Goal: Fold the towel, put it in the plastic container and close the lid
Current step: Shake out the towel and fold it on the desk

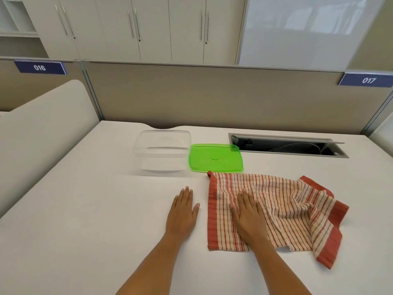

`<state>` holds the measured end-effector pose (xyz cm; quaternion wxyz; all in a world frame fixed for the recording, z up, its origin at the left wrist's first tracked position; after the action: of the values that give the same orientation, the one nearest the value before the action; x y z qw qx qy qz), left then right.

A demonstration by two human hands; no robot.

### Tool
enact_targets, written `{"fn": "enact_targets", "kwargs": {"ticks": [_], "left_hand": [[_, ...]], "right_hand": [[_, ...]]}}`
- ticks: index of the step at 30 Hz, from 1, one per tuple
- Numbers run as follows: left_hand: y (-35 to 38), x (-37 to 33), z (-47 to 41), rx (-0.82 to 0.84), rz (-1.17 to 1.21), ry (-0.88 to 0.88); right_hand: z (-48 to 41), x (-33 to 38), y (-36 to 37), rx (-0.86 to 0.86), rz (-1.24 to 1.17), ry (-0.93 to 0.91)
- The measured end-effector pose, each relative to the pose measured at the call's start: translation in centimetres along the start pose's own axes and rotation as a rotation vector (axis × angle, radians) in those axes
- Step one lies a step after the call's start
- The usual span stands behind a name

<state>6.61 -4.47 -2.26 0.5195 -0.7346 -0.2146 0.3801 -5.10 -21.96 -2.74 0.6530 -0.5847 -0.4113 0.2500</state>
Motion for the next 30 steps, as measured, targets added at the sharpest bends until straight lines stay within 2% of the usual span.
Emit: {"fn": "enact_targets", "kwargs": {"ticks": [13,17,22,26,30], "left_hand": [[0.2,-0.7,-0.2,0.022,0.056,0.025],[0.4,-3.2,-0.5,0.071,0.305,0.056],[0.1,-4.6,-1.2,0.064,0.705,-0.172],[-1.0,-5.5,-2.5,0.037,0.915,-0.297],[-3.7,-6.8,-4.0,-0.012,1.111,-0.329]], "right_hand": [[0.0,-0.1,-0.1,-0.028,-0.014,0.006],[0.2,-0.1,-0.6,-0.081,-0.036,0.014],[0.6,0.3,-1.9,-0.185,-0.063,-0.005],[0.7,1.3,-3.4,-0.244,-0.279,-0.006],[0.1,4.1,-7.2,-0.303,-0.514,-0.121]]}}
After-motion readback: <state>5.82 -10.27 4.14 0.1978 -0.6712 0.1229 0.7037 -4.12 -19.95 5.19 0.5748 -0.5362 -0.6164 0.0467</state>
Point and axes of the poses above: each hand's wrist, its own z-axis away from the middle knuckle, its own y-axis out of the palm, x = y × z, the point moved 8 cm from there along -z, towards the middle knuckle
